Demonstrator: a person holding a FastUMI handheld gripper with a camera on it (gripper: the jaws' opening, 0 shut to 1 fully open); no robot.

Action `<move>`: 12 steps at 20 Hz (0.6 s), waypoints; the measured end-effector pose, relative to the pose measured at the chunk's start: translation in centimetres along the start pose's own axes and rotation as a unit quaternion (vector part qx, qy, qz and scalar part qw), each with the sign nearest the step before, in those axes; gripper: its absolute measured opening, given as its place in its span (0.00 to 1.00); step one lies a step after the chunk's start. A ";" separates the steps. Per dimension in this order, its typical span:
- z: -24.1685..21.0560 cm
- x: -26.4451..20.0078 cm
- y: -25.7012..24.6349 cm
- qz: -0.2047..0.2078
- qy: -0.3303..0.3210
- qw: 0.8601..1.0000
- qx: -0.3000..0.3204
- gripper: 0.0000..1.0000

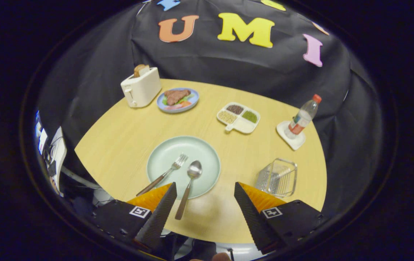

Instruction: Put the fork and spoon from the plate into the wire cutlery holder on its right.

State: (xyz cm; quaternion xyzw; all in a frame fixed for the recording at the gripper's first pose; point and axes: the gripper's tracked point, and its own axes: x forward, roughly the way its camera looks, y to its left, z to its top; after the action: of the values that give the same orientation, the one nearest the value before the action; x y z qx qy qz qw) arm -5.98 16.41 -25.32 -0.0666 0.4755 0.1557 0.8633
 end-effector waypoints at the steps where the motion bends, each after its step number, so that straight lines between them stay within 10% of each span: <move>1: -0.9 0.4 0.4 0.002 0.018 1.000 0.006 0.96; 12: -6.8 3.8 2.5 0.015 0.163 0.984 0.072 0.96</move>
State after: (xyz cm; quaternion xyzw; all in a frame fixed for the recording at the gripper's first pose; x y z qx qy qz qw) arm -10.36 17.80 -32.12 -0.0214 0.6206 0.1206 0.7745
